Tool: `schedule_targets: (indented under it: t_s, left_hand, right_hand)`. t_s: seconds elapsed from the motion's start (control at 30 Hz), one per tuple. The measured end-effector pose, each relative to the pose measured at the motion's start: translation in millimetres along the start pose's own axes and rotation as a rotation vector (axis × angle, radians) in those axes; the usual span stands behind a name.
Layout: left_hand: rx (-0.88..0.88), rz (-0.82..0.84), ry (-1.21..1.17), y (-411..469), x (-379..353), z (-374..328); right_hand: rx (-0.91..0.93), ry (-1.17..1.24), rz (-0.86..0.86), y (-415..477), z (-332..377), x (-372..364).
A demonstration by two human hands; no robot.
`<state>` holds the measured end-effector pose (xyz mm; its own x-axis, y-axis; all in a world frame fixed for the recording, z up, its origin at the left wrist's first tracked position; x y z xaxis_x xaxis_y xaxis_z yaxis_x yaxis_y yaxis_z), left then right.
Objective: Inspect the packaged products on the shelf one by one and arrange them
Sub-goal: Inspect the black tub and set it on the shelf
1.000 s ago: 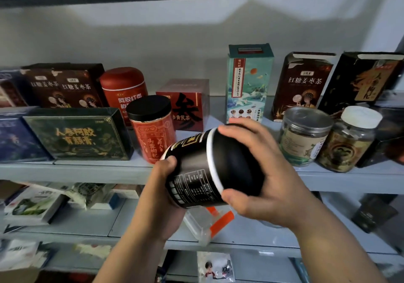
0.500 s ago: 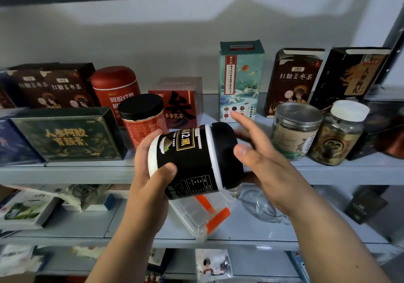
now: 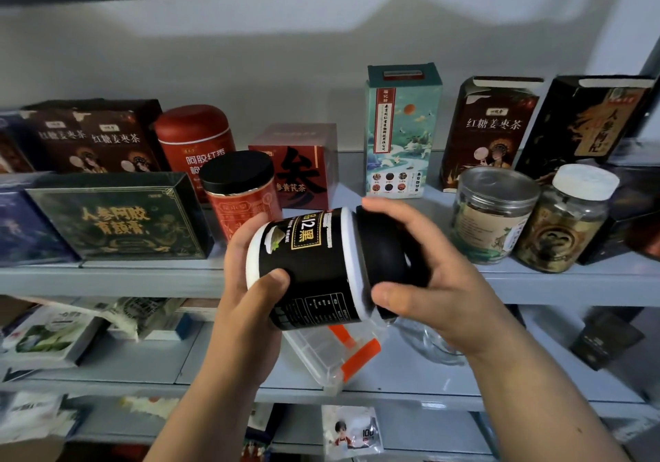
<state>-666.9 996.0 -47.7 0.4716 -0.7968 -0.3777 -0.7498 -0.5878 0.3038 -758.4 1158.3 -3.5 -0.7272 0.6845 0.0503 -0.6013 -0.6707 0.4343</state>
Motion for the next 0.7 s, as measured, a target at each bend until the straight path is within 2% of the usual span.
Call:
schedule_targets:
  t_s: [0.07, 0.17, 0.27, 0.33, 0.43, 0.5, 0.57, 0.7]
  left_hand:
    - [0.027, -0.008, -0.019, -1, 2, 2]
    - [0.071, 0.009, -0.055, -3, -1, 5]
    - [0.112, 0.024, -0.087, -4, -2, 9]
    - [0.151, -0.034, -0.198, -4, 1, 8]
    - [0.311, -0.168, -0.358, -10, 5, 21]
    - [0.336, -0.313, -0.376, -16, 17, 28]
    - [0.329, -0.205, -0.393, -15, 6, 22]
    - [0.447, -0.121, -0.541, -22, -4, 29]
  right_hand:
    - [0.051, -0.074, 0.005, 1, 4, 2]
    - [-0.040, -0.117, 0.021, 3, -10, -5]
    - [0.021, -0.138, -0.061, 0, -9, -6]
    - [0.103, 0.020, -0.101, -1, -1, -5]
    - [0.080, 0.359, -0.145, 0, 1, -2]
    - [0.053, 0.430, -0.196, 0, 0, 2]
    - [0.023, 0.449, -0.216, 0, -2, 3]
    - [0.002, 0.463, -0.214, -2, -5, 0]
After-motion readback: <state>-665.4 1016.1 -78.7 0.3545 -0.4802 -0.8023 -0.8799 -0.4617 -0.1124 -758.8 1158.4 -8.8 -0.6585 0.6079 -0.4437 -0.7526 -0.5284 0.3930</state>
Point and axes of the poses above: each hand's wrist, its own y-axis towards the middle knuckle, its own x-axis out of the back of the hand, z = x × y, the point moved 9 cm from there along y, towards the middle knuckle, and after that the axes turned 6 degrees about -z, right-handed, at the moved point
